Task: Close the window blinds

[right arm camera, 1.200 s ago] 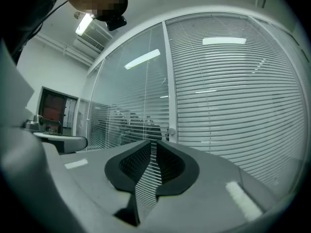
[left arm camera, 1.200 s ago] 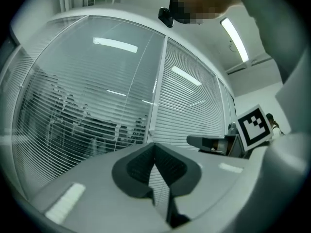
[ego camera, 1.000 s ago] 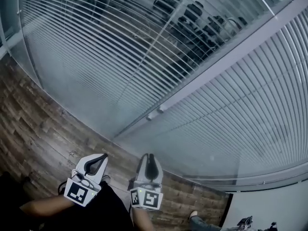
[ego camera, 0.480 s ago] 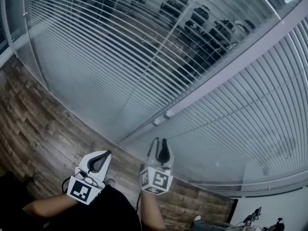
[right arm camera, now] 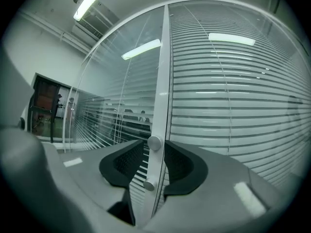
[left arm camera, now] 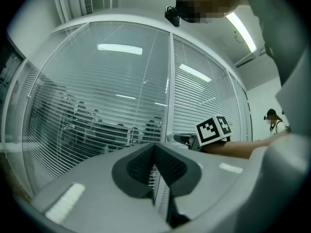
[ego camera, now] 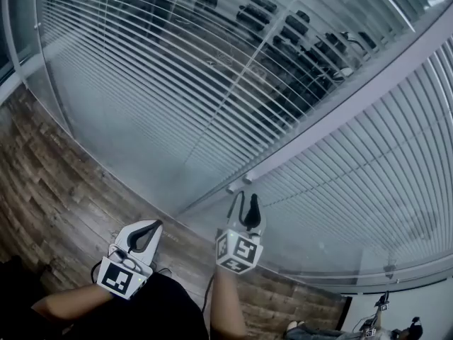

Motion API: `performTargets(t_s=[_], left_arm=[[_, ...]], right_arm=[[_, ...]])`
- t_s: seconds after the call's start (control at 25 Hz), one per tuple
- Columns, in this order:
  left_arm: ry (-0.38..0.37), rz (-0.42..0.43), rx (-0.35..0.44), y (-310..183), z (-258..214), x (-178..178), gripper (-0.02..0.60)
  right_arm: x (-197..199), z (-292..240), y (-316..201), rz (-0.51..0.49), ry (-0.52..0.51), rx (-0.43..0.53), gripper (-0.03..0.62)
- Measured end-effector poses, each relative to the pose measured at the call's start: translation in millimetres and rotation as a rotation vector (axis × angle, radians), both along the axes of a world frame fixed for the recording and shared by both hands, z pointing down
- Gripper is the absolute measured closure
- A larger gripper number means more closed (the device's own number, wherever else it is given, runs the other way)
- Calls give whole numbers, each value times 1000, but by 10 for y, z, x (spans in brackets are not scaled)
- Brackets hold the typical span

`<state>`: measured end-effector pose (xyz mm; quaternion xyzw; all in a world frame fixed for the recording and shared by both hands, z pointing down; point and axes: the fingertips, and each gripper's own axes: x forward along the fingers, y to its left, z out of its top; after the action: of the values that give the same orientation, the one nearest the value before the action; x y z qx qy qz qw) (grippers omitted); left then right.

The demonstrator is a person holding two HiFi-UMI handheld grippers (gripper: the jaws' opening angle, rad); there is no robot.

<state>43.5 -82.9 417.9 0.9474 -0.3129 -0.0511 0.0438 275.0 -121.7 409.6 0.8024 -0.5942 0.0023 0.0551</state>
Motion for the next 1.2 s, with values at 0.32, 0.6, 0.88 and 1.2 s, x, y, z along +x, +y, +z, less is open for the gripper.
performTargets(t_s=[0.32,0.6,0.88,1.2], left_arm=[[-7,-17,-2,-87,158,-22,580],[0,-26,-28,-211,-14,-48,580],[-17,-46,-42,-231,36,-99,580],[-10,-64,-41,-283,7,-162,580]], right_arm=[[81,233,-226,-6,12,-40,447],[105,18,-454,15,64,-67,450],[168,-4,-487,57,37,-46,459],[196,-10,-495,43,-302,112,464]])
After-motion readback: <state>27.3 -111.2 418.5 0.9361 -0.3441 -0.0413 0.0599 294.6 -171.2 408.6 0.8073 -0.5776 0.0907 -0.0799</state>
